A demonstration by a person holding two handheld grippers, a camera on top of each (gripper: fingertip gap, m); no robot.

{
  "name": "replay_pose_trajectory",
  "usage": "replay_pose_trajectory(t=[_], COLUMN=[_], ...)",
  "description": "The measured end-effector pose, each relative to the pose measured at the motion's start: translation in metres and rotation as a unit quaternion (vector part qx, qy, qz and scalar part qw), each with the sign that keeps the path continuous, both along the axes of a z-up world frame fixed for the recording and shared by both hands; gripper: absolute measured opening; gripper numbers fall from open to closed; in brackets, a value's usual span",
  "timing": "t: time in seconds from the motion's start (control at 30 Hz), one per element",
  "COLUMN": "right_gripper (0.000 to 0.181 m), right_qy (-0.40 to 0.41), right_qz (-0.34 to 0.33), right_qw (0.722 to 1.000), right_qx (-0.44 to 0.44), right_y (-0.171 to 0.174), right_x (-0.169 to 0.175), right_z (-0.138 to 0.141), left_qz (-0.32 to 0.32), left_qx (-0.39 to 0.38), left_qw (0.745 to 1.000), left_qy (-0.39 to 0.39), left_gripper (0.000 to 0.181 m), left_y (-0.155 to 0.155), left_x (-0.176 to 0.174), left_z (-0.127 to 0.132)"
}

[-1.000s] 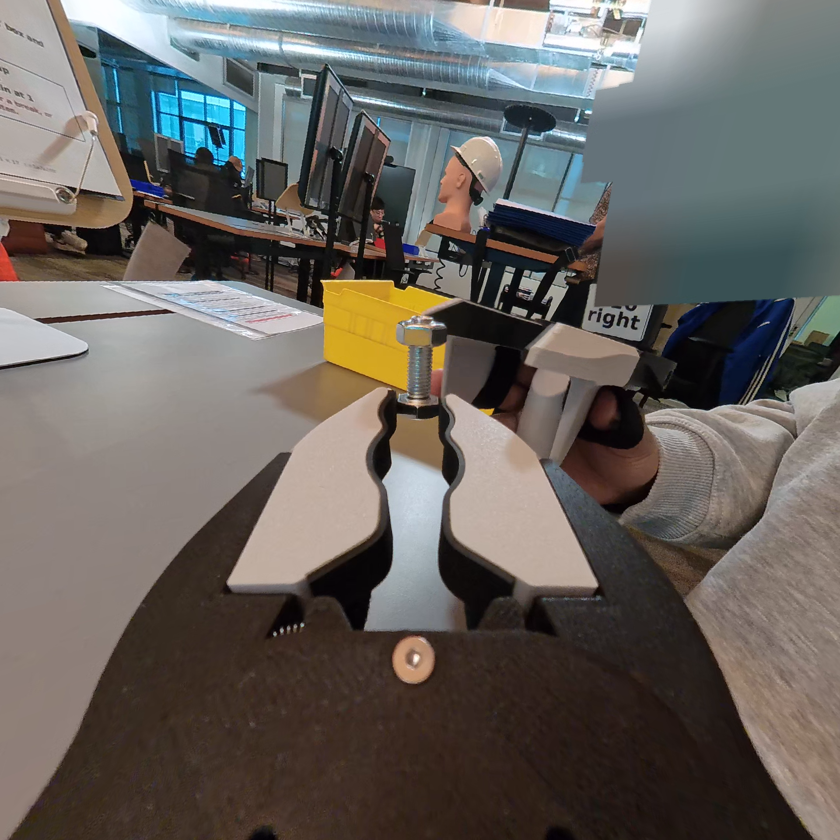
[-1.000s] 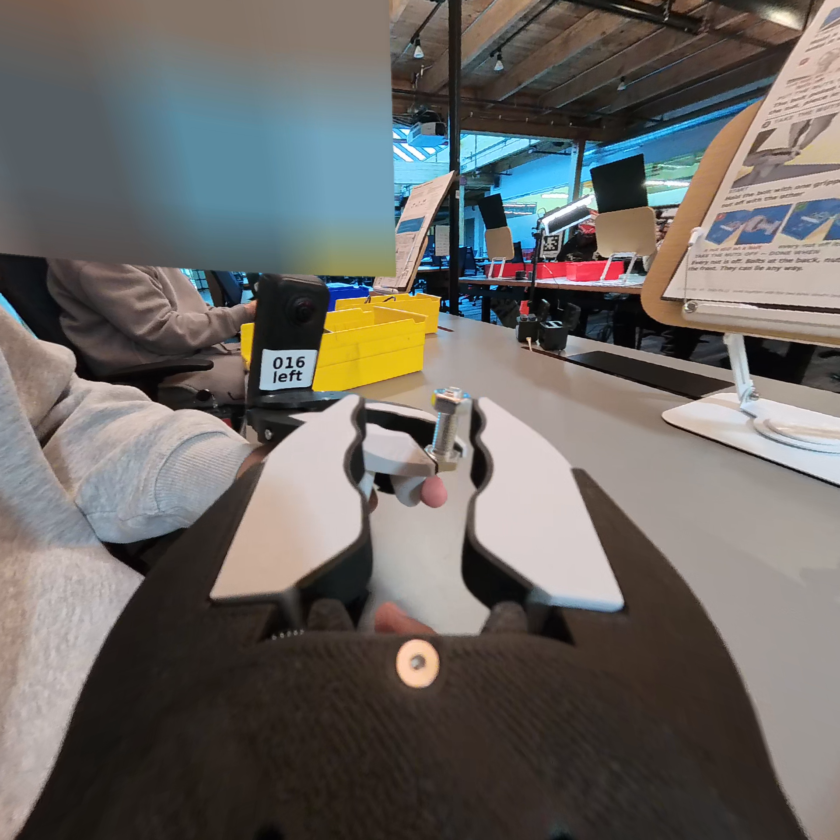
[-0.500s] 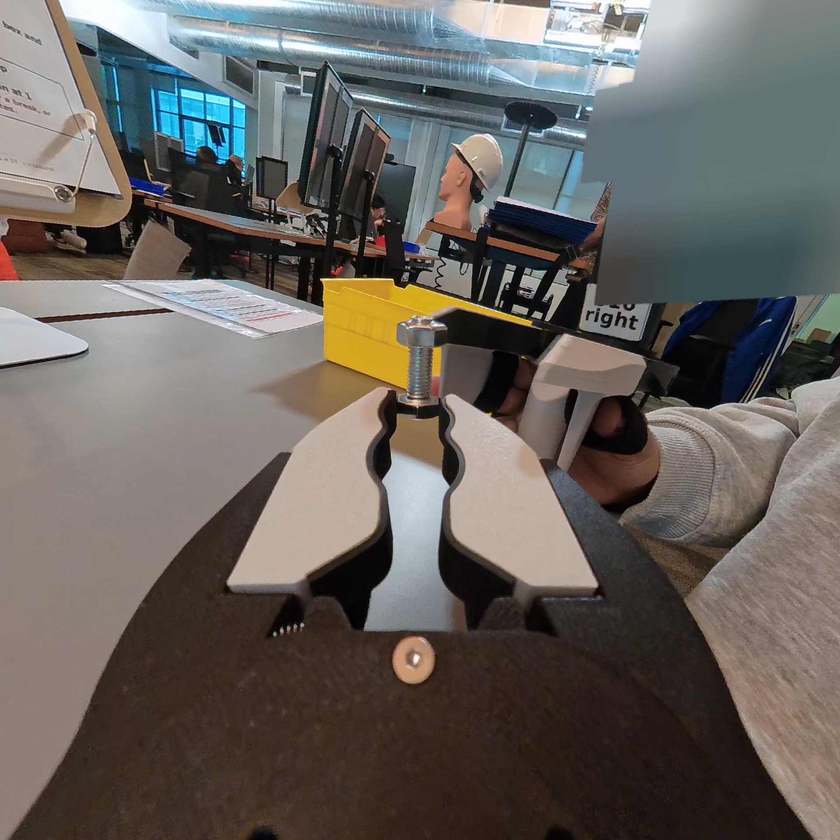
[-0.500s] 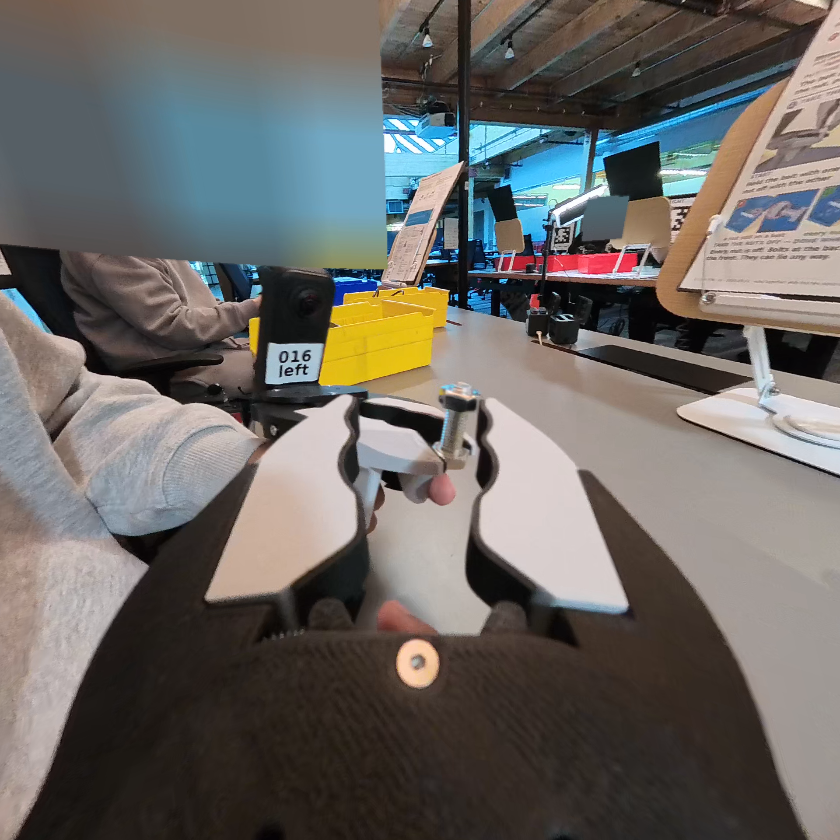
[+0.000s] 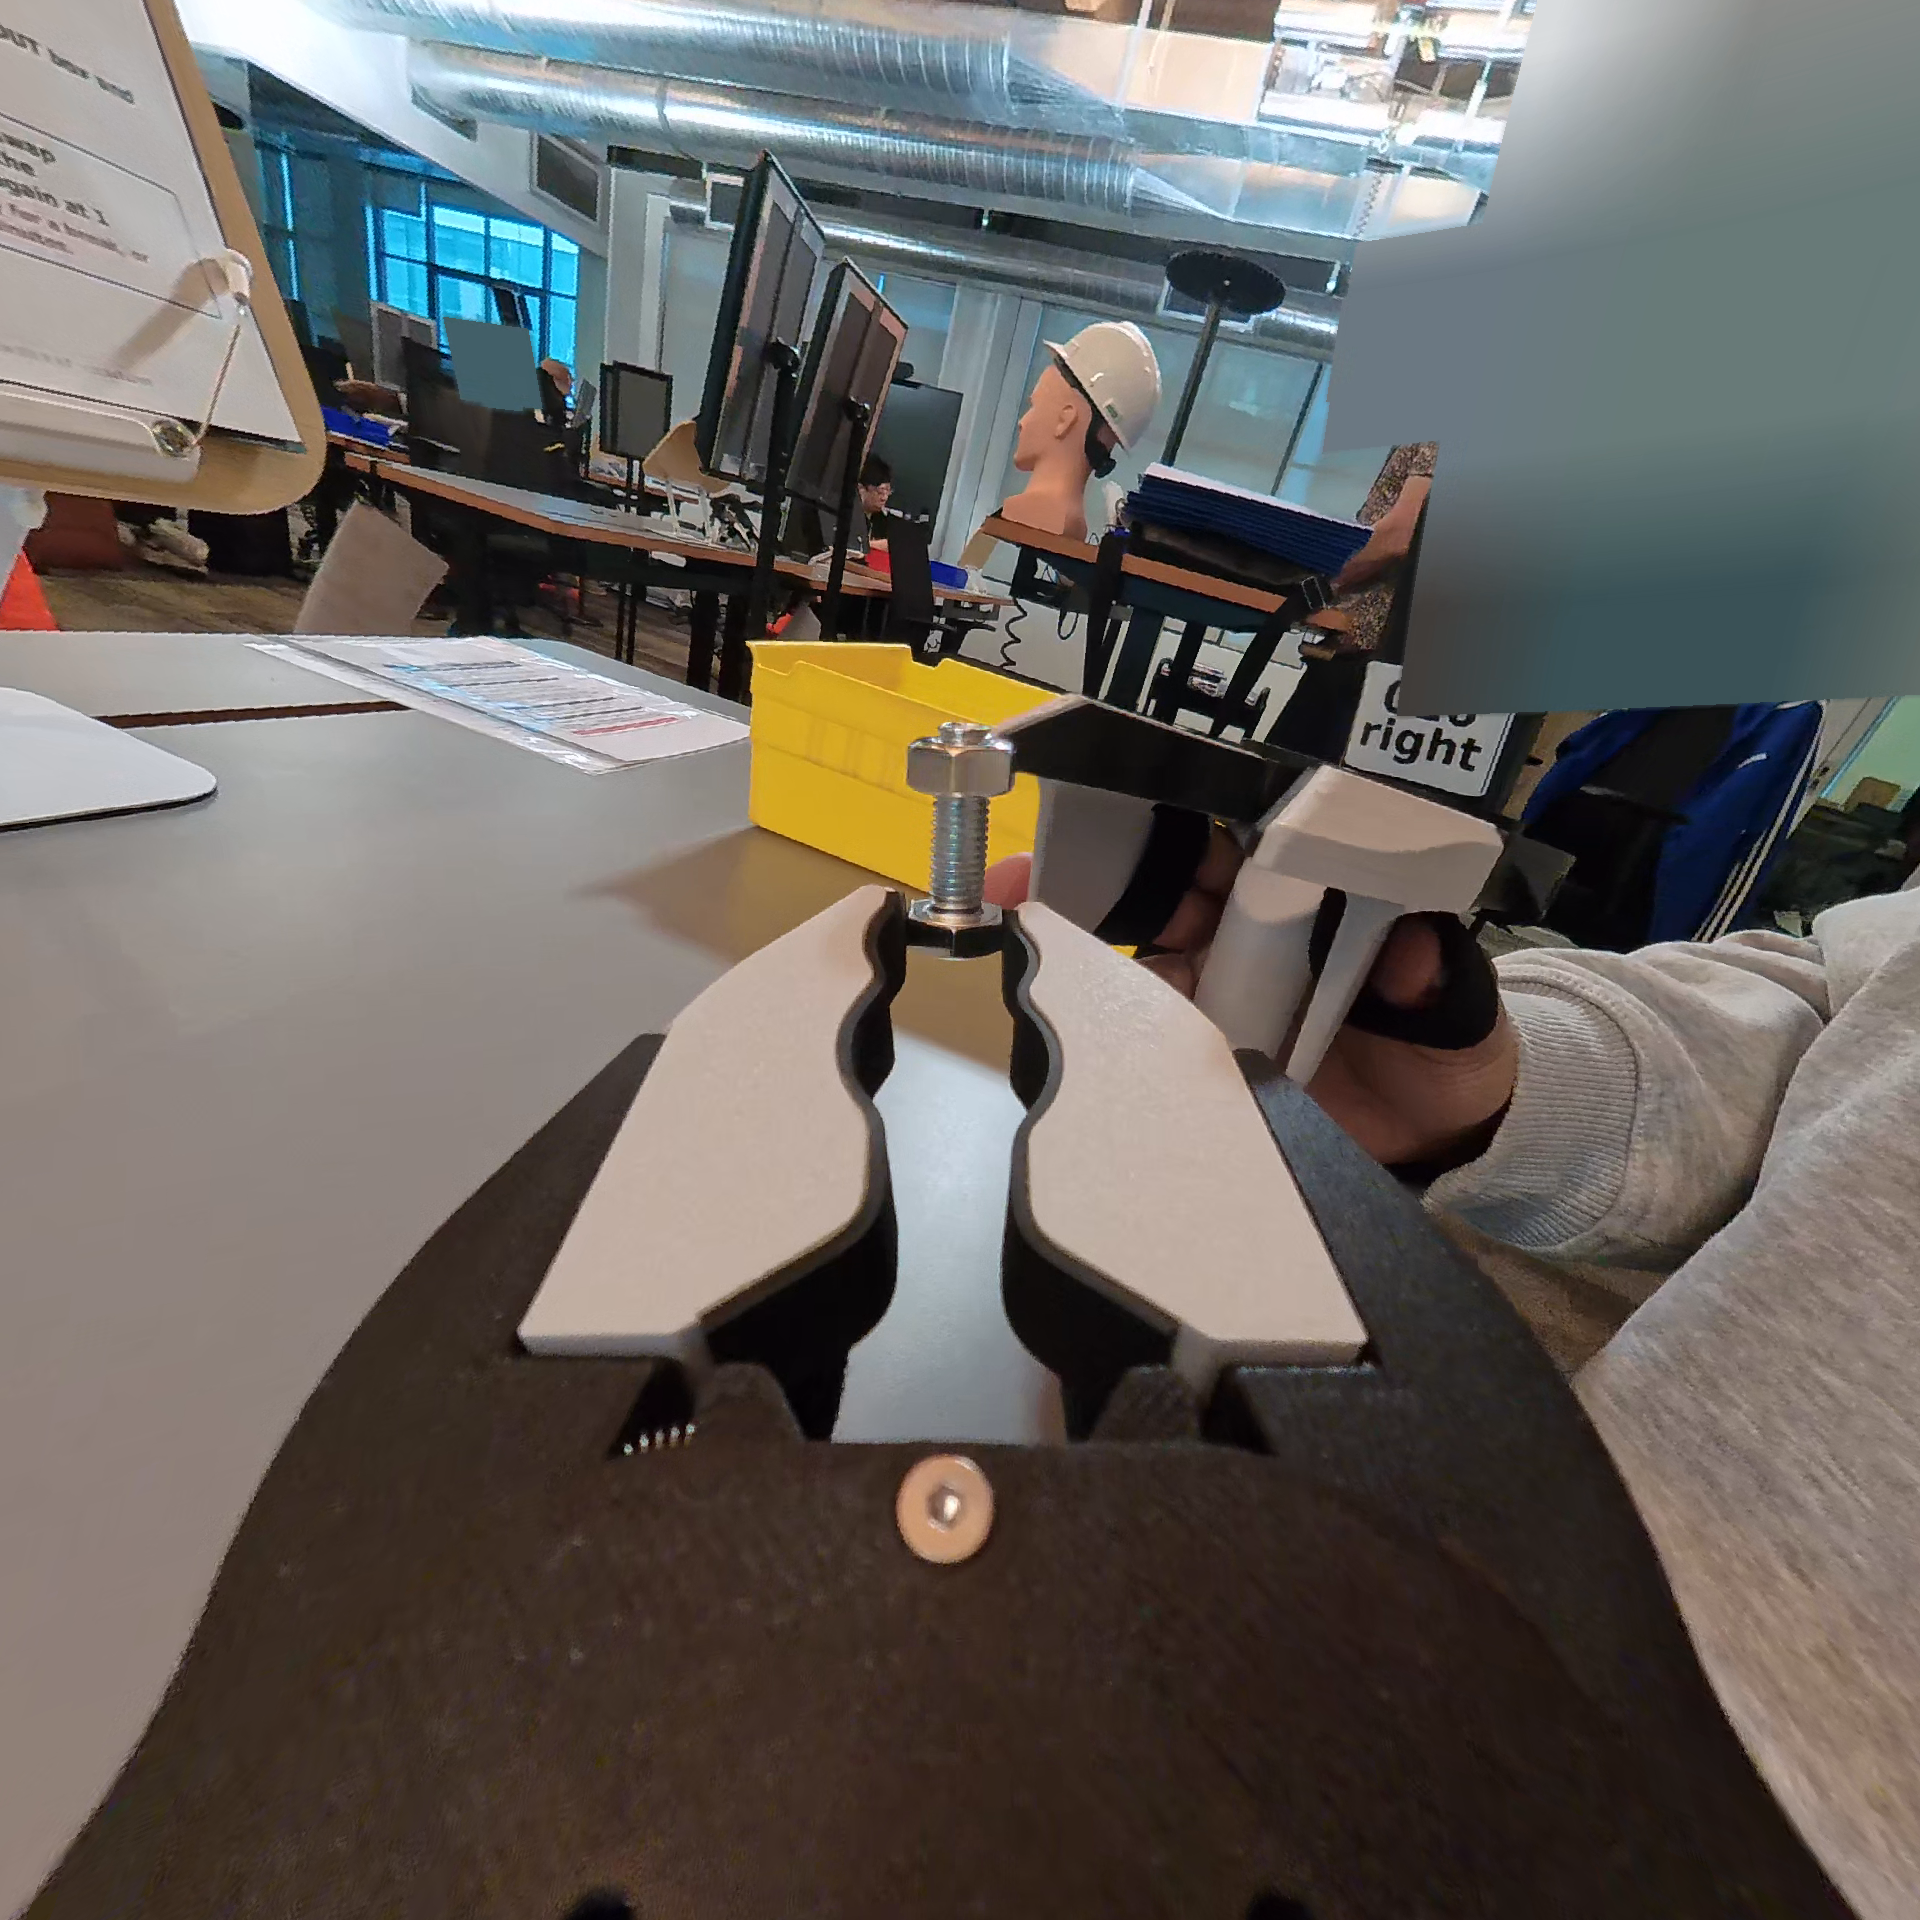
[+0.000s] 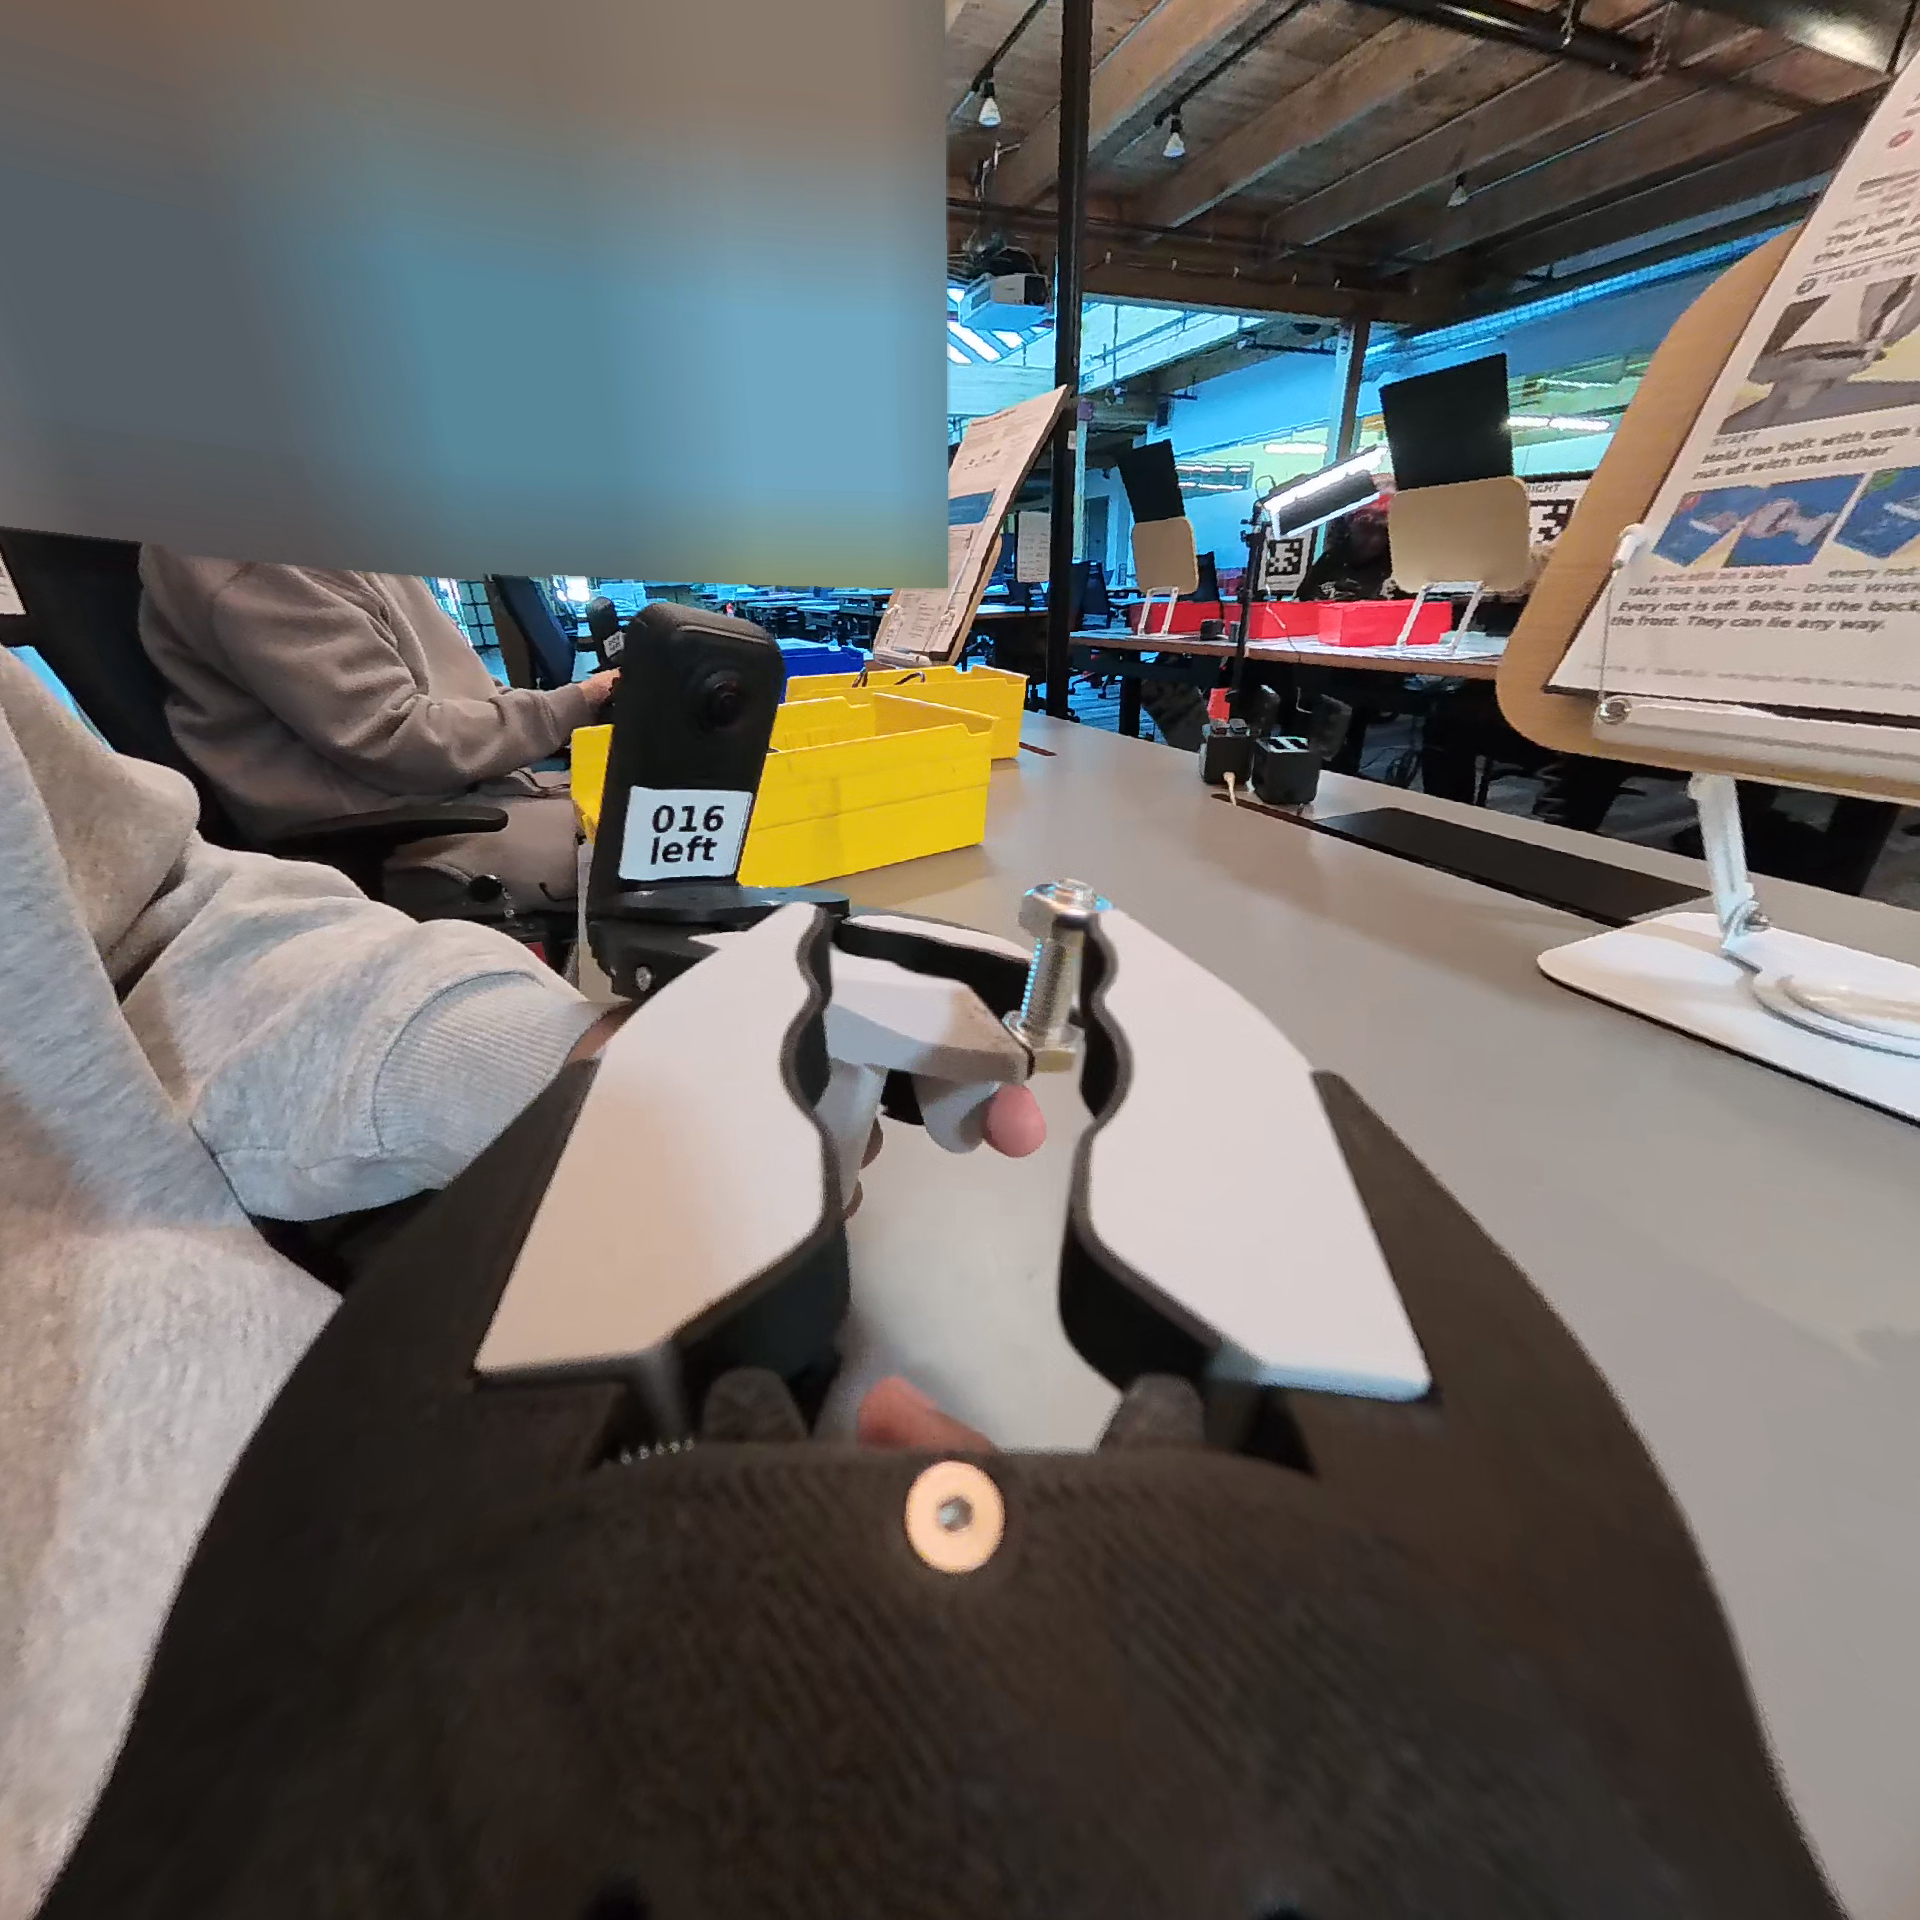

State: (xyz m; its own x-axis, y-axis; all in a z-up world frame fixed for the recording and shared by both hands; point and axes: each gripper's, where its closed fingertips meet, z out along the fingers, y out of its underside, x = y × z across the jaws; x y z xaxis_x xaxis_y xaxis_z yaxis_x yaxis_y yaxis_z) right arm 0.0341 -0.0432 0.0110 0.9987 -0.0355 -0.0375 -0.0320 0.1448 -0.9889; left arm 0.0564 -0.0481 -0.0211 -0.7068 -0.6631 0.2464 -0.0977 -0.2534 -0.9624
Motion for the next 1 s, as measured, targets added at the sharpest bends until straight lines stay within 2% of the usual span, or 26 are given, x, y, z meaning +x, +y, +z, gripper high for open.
replay_pose_trajectory(t=[0.17, 0.27, 0.43, 0.57, 0.77, 0.83, 0.9, 1.0], right_gripper=[0.053, 0.043, 0.060, 0.048, 0.060, 0.058, 0.046, 0.050], right_qy=[0.008, 0.005, 0.011, -0.001, 0.009, 0.003, -0.003, 0.000], right_qz=[0.007, 0.012, 0.002, 0.009, 0.005, 0.009, 0.015, 0.005], right_qw=[1.000, 1.000, 1.000, 1.000, 1.000, 1.000, 1.000, 1.000], right_qx=[-0.004, -0.001, -0.004, -0.005, -0.008, -0.008, -0.007, -0.004], right_y=[0.0023, 0.0005, 0.0031, 0.0020, 0.0044, 0.0042, 0.0028, 0.0023], right_x=[-0.0015, -0.0032, 0.0003, -0.0039, -0.0019, -0.0045, -0.0066, -0.0035], right_z=[-0.0027, -0.0003, -0.0034, -0.0015, -0.0045, -0.0036, -0.0022, -0.0014], left_qz=[-0.001, 0.000, -0.002, 0.000, -0.001, 0.000, 0.002, 0.001], left_qx=[0.001, -0.001, 0.002, -0.002, 0.000, -0.002, -0.004, -0.002], left_qw=[1.000, 1.000, 1.000, 1.000, 1.000, 1.000, 1.000, 1.000], left_qy=[-0.001, 0.001, 0.000, 0.000, 0.001, 0.001, 0.003, 0.003], left_gripper=[0.018, 0.018, 0.018, 0.018, 0.018, 0.018, 0.018, 0.018], left_y=[-0.0008, 0.0003, -0.0010, 0.0004, -0.0005, 0.0000, 0.0016, 0.0008], left_x=[-0.0005, -0.0001, -0.0008, -0.0004, -0.0006, -0.0005, 0.0001, 0.0000], left_z=[-0.0002, 0.0002, -0.0004, 0.0002, -0.0008, -0.0004, -0.0001, -0.0009])
